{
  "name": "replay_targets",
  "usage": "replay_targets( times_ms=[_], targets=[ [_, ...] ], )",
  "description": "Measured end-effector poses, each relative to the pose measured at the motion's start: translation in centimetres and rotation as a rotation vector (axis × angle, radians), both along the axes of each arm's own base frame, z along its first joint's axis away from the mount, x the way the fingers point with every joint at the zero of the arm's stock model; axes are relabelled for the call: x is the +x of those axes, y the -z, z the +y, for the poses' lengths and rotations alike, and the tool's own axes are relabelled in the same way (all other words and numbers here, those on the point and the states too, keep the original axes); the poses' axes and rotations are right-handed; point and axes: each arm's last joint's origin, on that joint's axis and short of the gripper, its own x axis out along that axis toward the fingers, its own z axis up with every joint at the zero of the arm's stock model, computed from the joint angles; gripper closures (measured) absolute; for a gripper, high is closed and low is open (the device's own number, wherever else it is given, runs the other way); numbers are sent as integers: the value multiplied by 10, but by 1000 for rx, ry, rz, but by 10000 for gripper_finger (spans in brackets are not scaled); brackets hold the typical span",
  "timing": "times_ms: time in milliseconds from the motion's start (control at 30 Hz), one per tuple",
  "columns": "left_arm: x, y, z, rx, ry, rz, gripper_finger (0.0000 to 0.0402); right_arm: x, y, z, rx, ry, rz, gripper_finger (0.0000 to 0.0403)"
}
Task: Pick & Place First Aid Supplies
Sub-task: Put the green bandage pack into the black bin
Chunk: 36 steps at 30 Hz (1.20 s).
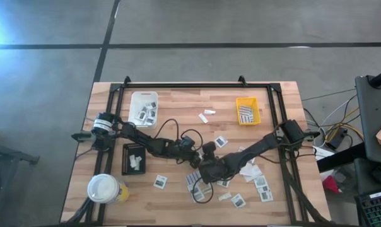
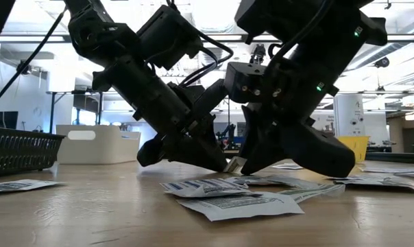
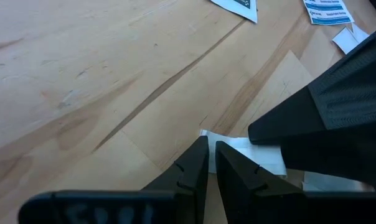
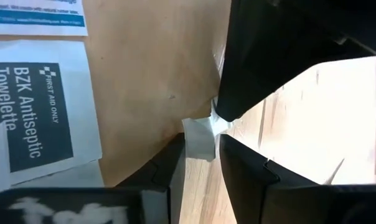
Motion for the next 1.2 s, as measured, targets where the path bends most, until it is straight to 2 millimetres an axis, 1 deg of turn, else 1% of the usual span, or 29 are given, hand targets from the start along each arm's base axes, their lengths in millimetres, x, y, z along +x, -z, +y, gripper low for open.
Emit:
replay_targets(
  times_ms=[200, 367, 633, 733, 1000, 1200],
  targets=[
    [0, 0, 0, -5, 3, 1, 349, 2, 4, -3, -13, 56, -30, 302],
    [0, 0, 0, -5, 3, 1, 349, 3, 10, -2, -14, 51, -30, 305],
    [0, 0, 2, -8, 1, 2, 349, 4, 10, 1, -7, 47, -46, 302],
    [0, 0, 2, -8, 1, 2, 349, 4, 10, 2, -4, 58, -55, 310],
    [0, 0, 3, 18, 24, 4, 349, 3, -1, 5, 27, 45, -69, 345],
    [1, -2, 4, 47, 44, 3, 349, 3, -2, 6, 65, 38, -61, 365]
  ],
)
